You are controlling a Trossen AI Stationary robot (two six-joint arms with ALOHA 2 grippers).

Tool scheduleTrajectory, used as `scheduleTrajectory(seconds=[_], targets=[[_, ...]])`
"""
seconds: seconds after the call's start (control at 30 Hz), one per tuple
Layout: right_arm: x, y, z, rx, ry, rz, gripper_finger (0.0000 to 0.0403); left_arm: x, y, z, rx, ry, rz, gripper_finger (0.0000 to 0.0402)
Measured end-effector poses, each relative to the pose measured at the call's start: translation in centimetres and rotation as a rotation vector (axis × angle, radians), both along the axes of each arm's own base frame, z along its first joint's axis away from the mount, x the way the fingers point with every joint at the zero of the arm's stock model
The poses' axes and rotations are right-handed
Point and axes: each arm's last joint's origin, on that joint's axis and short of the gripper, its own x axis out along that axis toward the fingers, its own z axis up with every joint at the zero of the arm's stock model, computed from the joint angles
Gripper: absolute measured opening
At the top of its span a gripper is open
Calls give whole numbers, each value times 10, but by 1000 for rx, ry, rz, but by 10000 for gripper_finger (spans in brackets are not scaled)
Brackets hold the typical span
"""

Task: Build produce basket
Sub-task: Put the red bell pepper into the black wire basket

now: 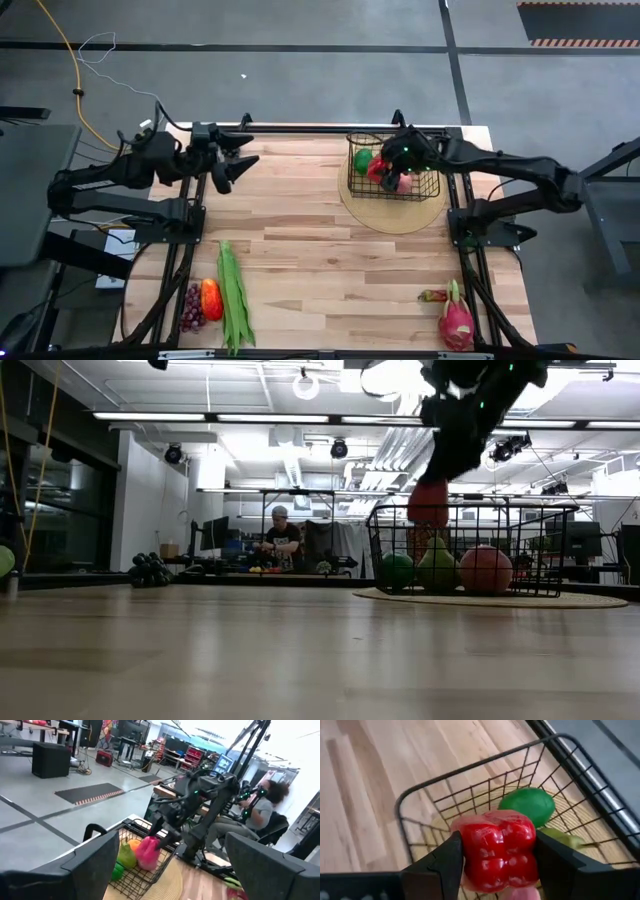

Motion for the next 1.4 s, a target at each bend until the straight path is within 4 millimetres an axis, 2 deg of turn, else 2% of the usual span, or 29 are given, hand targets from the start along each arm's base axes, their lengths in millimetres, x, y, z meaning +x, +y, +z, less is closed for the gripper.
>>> scheduleTrajectory(seconds=[0.13,0.53,0.87,1.17,1.4], targets=[[-2,-7,-18,42,-33,-13,191,1,0,1,18,-2,6,351],[-23,-8,-62,72,136,-58,191,1,1,2,15,-19,39,351],[-29,-7,-58,16,241,-38,191,1,1,3,16,-26,42,351],[-30,-7,-59,23,255,-39,230,1,1,3,16,-26,41,351],[-31,-7,-59,39,254,-61,235,1,1,2,15,-18,38,351]])
